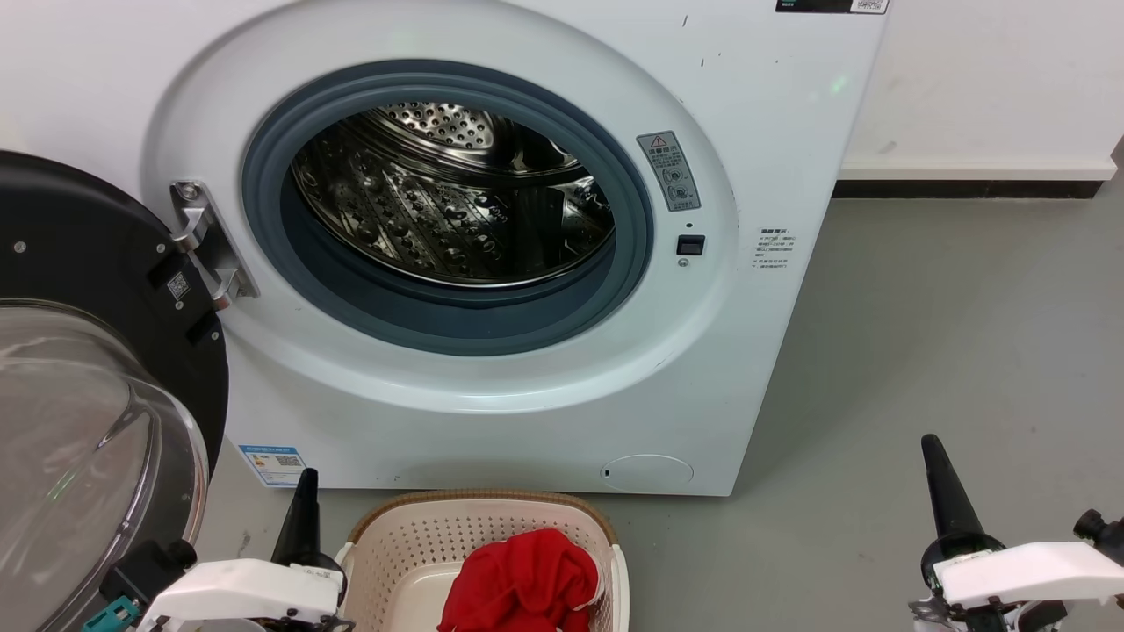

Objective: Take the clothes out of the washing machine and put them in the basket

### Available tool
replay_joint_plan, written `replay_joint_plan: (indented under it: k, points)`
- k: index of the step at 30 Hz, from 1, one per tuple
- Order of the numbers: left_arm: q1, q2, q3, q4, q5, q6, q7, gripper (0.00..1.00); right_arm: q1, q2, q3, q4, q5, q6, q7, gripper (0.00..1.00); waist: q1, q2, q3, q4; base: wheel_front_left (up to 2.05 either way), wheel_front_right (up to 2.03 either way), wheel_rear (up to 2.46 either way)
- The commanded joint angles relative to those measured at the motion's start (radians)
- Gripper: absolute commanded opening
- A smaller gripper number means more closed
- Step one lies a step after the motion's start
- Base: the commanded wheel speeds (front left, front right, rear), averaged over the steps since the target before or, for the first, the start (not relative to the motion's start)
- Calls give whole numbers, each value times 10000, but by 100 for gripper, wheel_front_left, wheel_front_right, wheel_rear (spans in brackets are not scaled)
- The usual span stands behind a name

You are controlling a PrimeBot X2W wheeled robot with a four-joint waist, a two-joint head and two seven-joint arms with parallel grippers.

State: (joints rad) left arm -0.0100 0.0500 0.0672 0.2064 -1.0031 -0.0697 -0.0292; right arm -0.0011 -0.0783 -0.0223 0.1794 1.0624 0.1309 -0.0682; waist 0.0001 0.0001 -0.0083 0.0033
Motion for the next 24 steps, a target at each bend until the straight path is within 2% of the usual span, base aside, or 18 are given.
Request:
replay_joint_plan:
  k: [1,24]
  points:
    - [-267,7,41,-50,-291,-76,60,0,-299,-71,-30,-32,283,0,65,0,-1,-1,2,0,0,0,0]
    - [-606,5,234,135,-2726,-302,639,0,-639,-63,-229,251,2627,0,668,0,-1,-1,42,-12,0,0,0]
